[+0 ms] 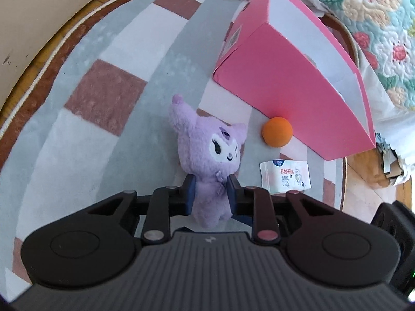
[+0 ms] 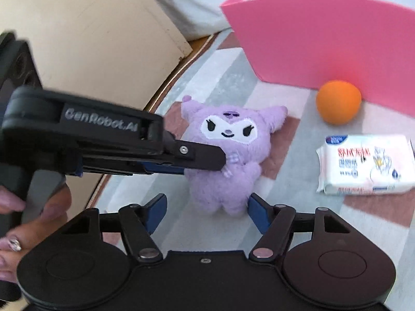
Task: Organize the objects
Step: 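Lower the right gripper over the plush toy's head and close on it, then lift the plush toy with the right gripper and release it into the pink box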
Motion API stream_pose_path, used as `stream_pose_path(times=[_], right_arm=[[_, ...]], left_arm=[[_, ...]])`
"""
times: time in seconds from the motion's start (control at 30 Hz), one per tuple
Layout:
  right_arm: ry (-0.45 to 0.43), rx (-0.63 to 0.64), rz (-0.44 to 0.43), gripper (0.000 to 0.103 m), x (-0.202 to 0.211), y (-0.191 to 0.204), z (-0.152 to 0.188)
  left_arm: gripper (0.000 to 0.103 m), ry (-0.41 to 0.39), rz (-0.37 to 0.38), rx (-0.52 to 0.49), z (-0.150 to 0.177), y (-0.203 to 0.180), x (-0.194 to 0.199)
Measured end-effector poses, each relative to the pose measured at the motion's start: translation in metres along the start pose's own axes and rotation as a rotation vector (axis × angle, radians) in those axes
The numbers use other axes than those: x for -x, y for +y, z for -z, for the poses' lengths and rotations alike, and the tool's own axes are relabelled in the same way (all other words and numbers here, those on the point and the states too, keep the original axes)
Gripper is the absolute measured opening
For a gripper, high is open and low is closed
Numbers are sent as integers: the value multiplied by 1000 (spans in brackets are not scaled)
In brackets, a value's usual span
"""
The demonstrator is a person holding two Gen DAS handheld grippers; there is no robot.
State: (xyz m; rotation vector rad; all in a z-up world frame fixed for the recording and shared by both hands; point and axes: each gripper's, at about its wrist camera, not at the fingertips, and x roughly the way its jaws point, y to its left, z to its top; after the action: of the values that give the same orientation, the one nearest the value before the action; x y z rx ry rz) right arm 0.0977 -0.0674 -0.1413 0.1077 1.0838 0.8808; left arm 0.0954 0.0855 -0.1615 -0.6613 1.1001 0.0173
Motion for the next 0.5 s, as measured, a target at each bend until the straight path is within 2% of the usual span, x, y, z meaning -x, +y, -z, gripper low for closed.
stream_pose_path(times=[0.03, 0.1, 0.17, 0.2, 0.33, 0.5], right_arm=[[-7, 18, 10, 74, -2, 4, 1], [-23, 35, 27, 68, -1, 6, 5], [-39, 71, 72, 46, 21, -17, 12], [-41, 94, 94, 46, 22, -18, 13], [-44, 87, 93, 44, 21, -22, 10], [-74, 152, 143, 43, 26, -9, 10]], left_arm=[[25, -3, -3, -6, 0, -1, 0], [25, -9, -7, -11, -1, -1, 0], [24, -16, -12, -20, 0, 0, 2], [24, -16, -7, -21, 1, 0, 2], [24, -12, 11, -17, 2, 1, 5], [24, -27, 25, -54, 4, -7, 17]])
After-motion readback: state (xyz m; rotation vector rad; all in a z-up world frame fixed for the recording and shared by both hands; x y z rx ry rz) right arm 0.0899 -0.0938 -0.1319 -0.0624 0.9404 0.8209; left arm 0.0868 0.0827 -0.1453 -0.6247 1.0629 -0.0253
